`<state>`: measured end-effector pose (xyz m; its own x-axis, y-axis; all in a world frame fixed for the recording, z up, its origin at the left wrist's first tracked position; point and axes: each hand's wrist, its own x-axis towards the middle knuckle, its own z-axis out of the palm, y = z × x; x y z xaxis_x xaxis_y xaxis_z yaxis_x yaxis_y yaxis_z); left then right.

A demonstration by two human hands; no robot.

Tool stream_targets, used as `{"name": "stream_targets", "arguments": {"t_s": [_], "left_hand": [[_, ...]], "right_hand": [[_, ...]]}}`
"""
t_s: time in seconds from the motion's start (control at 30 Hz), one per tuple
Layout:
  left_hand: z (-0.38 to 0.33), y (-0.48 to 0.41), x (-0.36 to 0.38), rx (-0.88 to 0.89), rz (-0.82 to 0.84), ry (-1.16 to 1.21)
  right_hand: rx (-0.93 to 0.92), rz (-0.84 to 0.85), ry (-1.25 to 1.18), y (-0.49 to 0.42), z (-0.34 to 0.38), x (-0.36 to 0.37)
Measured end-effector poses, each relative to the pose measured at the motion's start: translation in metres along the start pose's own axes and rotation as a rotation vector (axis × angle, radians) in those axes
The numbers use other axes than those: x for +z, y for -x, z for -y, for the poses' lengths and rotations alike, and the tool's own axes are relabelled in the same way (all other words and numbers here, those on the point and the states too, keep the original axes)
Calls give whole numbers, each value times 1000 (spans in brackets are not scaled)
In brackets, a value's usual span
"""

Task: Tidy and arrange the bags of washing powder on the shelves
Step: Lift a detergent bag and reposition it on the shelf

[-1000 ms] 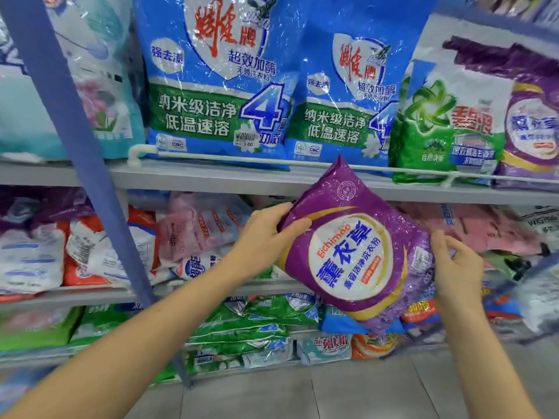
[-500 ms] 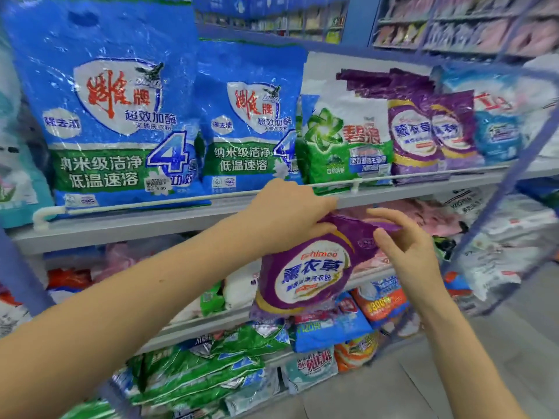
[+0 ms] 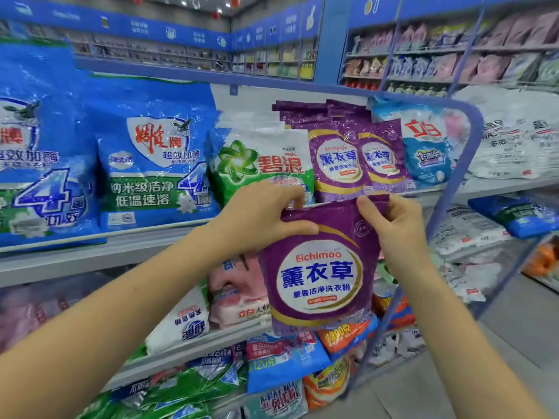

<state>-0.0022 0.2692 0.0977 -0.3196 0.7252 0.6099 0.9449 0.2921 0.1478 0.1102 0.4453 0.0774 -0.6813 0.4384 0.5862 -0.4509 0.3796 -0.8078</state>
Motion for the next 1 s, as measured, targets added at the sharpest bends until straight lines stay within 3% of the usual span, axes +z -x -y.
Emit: {"name": "stream_targets", "arguments": {"t_s": [0.17,0.27,0.43,0.77,1.0], "left_hand": [[-31,-33,38,-473,-538,1047],[-48,-49,81,-601,-510,1319],[-86,-79,151,-592,-304,1388],[-87,-183,195,-544,-466,1194],[-47,-255,224,-656,-541,1165]], "right_hand": [[-76,33,101,-53,12,-49],[-140,29,139,-84,21,-81],[-147,-10,26,-137,28,-126],[3,-185,6,-210,-43,-199],[109,-4,155,-214,-128,-198]]}}
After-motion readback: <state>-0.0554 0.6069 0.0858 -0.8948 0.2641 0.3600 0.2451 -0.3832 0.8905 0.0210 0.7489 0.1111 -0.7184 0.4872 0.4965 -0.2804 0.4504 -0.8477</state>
